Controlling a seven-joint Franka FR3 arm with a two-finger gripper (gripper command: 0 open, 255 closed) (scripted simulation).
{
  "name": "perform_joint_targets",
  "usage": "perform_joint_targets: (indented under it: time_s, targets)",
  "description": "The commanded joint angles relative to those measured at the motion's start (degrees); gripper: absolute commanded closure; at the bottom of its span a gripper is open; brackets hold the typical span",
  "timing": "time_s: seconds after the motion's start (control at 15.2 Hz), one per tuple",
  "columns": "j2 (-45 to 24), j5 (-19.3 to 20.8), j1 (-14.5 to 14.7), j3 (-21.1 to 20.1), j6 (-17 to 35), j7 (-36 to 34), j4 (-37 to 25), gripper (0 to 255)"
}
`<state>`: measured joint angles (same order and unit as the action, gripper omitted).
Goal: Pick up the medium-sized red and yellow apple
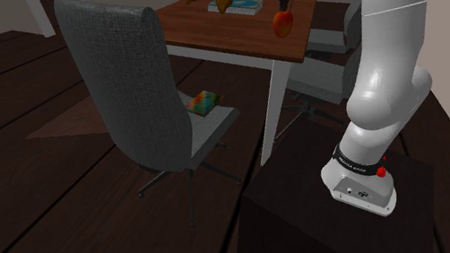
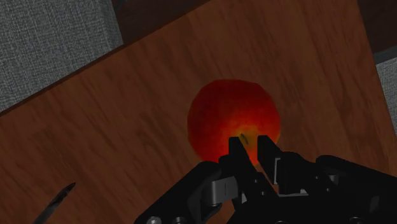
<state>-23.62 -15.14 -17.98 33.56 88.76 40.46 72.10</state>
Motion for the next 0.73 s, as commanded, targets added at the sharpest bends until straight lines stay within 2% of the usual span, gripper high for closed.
perform_joint_targets:
  time_s: [0.0,0.4,0.66]
  targets:
    - [0.02,0.01,0.02,0.0,0.07,0.0,0.08,255]
    - [0.04,0.01,-0.03,0.02,0.01,0.05,0.04,255]
    - [-0.98,-0.51,-1.1,-0.02,-3.66,-0.11,-4.63,255]
